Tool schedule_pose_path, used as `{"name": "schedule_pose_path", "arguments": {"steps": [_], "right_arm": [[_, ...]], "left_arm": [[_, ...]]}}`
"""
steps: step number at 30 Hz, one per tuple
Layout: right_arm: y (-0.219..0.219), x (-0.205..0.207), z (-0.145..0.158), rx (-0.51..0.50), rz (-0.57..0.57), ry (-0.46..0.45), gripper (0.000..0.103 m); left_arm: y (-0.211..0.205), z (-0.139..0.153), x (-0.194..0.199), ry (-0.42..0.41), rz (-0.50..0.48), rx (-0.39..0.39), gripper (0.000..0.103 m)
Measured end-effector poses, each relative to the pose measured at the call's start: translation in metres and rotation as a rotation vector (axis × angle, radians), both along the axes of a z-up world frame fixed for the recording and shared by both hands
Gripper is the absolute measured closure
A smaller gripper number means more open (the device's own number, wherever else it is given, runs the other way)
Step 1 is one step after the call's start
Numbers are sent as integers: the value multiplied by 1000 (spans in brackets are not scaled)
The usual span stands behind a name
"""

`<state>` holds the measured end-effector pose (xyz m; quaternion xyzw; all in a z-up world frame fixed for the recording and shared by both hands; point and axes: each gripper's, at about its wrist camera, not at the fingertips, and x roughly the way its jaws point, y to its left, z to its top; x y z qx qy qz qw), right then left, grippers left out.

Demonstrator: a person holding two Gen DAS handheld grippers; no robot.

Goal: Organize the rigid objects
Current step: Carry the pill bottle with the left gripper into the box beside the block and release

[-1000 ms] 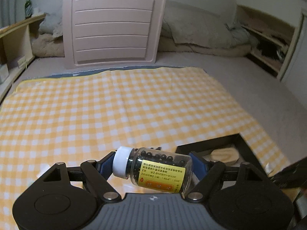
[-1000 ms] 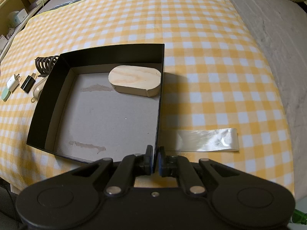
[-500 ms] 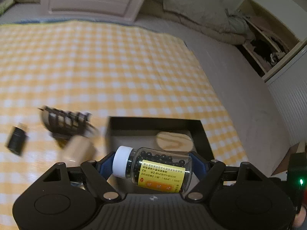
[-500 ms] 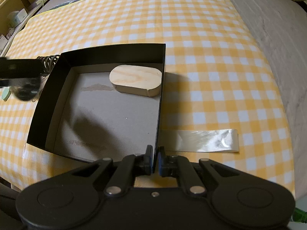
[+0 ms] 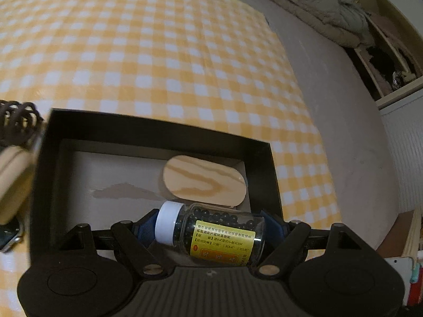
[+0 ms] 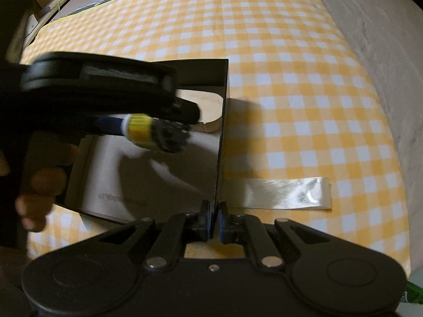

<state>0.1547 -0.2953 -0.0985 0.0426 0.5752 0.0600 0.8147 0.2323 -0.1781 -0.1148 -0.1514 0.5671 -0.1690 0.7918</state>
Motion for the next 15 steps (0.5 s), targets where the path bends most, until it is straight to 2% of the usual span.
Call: {"name": "schedule_pose_path", "arguments": {"steps": [2,6,9,15], "right_arm": [[0,0,-1,2,3,1,96],[0,1,-1,-2,7,2,96],[0,0,-3,3,8,5,96],[1,0,-2,3,10,3,95]], "left_arm": [[-4,-4,2,3,4,6,22],[-9,-19,8,61,37,-44,21],[-12,-18,11,40,29,-4,8],[-5,-19,12,62,8,-47,8]]}}
